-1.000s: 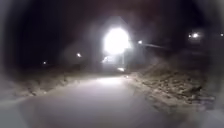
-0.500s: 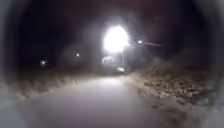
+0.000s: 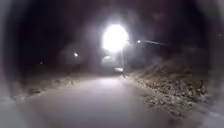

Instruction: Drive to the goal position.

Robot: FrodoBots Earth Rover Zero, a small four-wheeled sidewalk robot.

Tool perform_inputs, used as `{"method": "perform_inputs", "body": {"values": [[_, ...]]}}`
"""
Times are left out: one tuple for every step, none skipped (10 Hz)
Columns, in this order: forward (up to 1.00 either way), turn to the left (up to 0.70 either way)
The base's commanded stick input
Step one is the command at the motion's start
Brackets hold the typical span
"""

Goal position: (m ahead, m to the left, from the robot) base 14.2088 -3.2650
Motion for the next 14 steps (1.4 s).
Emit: {"method": "perform_inputs", "body": {"values": [[1.0, 0.0], [1.0, 0.0], [1.0, 0.0], [1.0, 0.0], [1.0, 0.0], [1.0, 0.0], [1.0, 0.0], [1.0, 0.0], [1.0, 0.0], [1.0, 0.0], [1.0, 0.0], [1.0, 0.0], [1.0, 0.0], [1.0, 0.0]]}}
